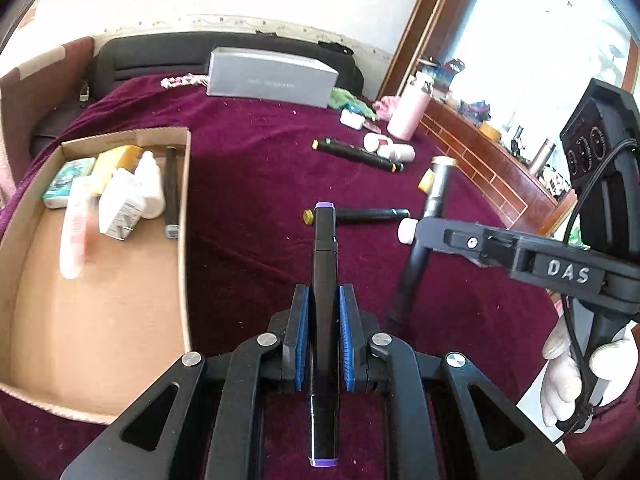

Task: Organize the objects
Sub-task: 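Carry both black markers into the cardboard box with both grippers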

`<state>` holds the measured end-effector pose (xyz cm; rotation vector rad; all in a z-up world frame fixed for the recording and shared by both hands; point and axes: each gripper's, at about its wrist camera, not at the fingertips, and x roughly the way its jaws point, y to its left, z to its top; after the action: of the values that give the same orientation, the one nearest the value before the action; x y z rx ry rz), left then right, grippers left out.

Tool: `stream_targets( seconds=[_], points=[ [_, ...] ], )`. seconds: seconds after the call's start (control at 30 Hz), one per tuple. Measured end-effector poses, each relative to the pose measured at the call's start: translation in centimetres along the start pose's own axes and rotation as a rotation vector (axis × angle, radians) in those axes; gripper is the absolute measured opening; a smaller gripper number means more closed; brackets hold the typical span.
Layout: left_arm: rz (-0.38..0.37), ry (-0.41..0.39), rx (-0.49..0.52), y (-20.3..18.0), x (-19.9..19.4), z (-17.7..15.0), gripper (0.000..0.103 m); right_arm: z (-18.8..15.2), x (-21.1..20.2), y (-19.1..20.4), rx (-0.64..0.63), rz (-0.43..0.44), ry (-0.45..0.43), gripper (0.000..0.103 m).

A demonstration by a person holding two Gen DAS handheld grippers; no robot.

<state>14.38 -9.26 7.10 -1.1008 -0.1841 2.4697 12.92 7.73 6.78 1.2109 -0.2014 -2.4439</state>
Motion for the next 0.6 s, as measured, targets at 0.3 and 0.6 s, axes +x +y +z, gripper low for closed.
stream_targets(
  seconds=[0.3,0.6],
  points=[
    [0.048,-0.111,-0.044,2.6,-4.0,0.7,0.011,1.8,-2.7,4.5,-0.069,0.059,-0.093,0.013],
    [0.147,-0.203,-0.153,8.9,-7.7,0.8,0.012,3.8,-2.4,10.0,-0.154,0.144,-0.102,0.013]
  ],
)
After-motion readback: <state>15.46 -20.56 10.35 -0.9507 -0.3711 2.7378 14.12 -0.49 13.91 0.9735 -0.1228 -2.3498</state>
